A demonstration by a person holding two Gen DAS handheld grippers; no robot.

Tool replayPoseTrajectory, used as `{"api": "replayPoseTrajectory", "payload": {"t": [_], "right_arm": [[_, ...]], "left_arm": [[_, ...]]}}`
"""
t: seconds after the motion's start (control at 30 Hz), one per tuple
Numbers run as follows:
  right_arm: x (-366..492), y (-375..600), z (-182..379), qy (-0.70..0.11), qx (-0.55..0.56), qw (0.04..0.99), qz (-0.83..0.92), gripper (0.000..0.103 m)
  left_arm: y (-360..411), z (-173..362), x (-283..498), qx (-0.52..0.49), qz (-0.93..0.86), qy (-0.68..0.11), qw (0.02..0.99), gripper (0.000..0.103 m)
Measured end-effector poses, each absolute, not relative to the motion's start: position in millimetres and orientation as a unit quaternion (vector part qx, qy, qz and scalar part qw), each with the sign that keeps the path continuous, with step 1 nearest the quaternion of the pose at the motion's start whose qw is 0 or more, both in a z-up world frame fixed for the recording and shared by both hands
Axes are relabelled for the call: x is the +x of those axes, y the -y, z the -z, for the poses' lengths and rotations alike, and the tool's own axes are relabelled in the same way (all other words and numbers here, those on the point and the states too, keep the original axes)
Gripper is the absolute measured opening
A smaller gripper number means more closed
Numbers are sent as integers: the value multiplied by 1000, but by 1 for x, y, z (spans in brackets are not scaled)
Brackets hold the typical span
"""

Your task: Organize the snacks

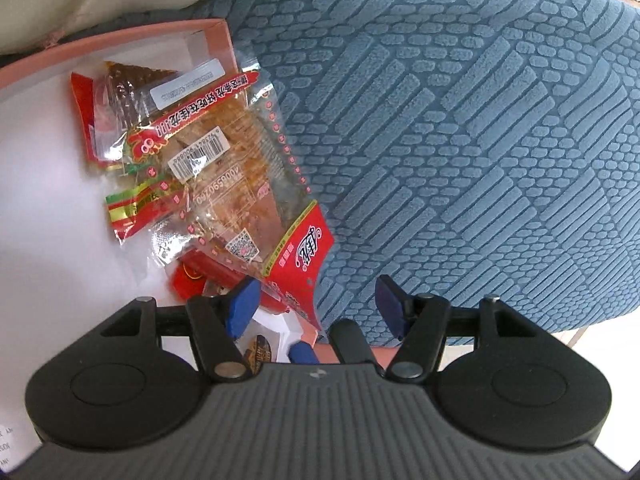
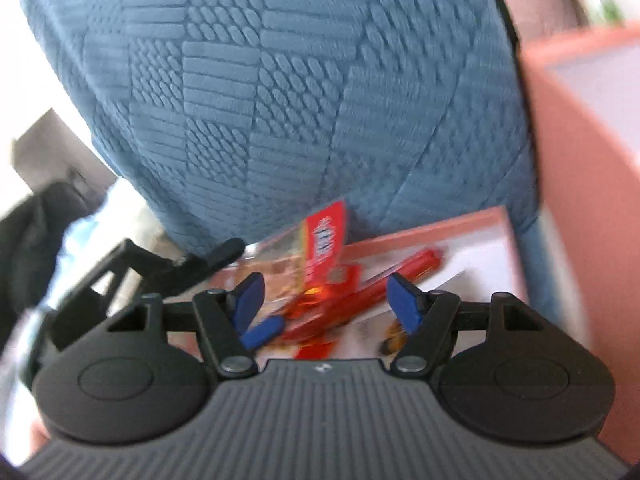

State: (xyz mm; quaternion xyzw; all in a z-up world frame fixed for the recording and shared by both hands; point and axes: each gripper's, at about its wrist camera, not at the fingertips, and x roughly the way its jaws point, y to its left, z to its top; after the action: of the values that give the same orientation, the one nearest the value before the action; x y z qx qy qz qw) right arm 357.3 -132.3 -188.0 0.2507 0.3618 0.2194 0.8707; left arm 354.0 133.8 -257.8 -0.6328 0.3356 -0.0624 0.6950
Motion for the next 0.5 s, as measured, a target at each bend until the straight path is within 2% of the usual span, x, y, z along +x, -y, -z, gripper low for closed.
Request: {"api": "replayPoseTrajectory", "payload": {"t": [0.07,0.13,0.2,0.3,0.33,0.4,0.5], "right_arm": [[360,130,193,-369,277,859,-221,56],[366,128,196,-368,293,855,-217,46],[375,127,197,-372,308,850,-210,29],[383,120,203,-384,302,850,-197,14],[384,118,205,-389,310,844,-201,13],[384,114,207,-394,319,834,-217,5],[382,109,202,-387,323,829,-241,3]], "left_arm": [[-135,258,352,-634,61,-336,694,68],[-134,259,353,-633,60,-338,694,68],[-133,258,353,-629,57,-339,697,68],[-133,257,354,-624,55,-344,700,68],[-133,258,355,-623,55,-344,700,68],[-133,260,355,-624,52,-347,698,68],[-133,263,356,-627,50,-353,693,68]]}}
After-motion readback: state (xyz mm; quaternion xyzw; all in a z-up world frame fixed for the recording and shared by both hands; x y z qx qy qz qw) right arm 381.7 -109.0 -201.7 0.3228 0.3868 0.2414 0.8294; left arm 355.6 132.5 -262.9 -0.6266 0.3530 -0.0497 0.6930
